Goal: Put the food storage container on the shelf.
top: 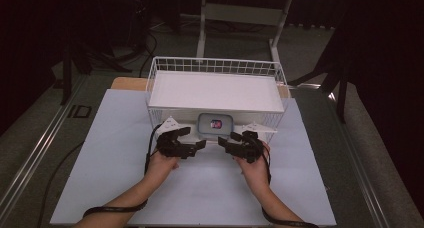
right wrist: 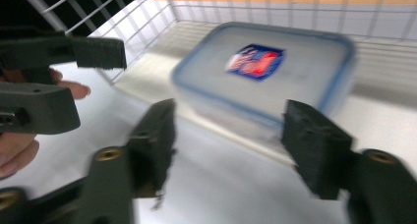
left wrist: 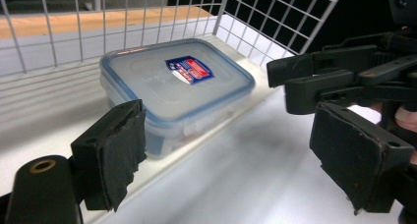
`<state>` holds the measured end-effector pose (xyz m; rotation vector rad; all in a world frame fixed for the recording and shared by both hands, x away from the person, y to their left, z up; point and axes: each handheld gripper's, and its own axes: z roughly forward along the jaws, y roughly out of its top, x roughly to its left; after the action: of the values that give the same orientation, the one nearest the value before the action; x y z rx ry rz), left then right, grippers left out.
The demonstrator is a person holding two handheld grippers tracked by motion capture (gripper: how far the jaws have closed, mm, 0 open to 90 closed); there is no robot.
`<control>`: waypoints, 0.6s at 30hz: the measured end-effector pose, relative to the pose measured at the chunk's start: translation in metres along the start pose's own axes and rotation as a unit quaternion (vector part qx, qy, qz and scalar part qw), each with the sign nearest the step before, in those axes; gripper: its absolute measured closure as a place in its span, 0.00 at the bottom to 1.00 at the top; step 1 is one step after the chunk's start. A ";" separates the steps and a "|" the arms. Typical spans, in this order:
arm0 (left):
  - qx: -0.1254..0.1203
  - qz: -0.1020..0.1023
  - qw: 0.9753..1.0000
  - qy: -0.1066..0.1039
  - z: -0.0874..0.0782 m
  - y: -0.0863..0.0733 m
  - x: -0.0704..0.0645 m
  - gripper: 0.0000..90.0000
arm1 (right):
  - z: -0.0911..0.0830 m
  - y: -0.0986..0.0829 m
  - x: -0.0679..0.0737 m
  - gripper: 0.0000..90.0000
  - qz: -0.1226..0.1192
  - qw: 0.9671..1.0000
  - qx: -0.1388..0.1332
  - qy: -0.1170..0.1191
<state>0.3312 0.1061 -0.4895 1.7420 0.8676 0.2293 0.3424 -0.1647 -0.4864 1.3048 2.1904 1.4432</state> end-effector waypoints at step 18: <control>0.000 0.031 0.999 0.033 -0.050 -0.039 -0.020 0.01 | 0.026 -0.014 0.008 1.00 -0.036 0.997 0.062 -0.029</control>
<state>0.2725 0.1343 -0.5008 1.7711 0.8615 0.3287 0.3454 -0.1444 -0.5087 1.2753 2.2971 1.2456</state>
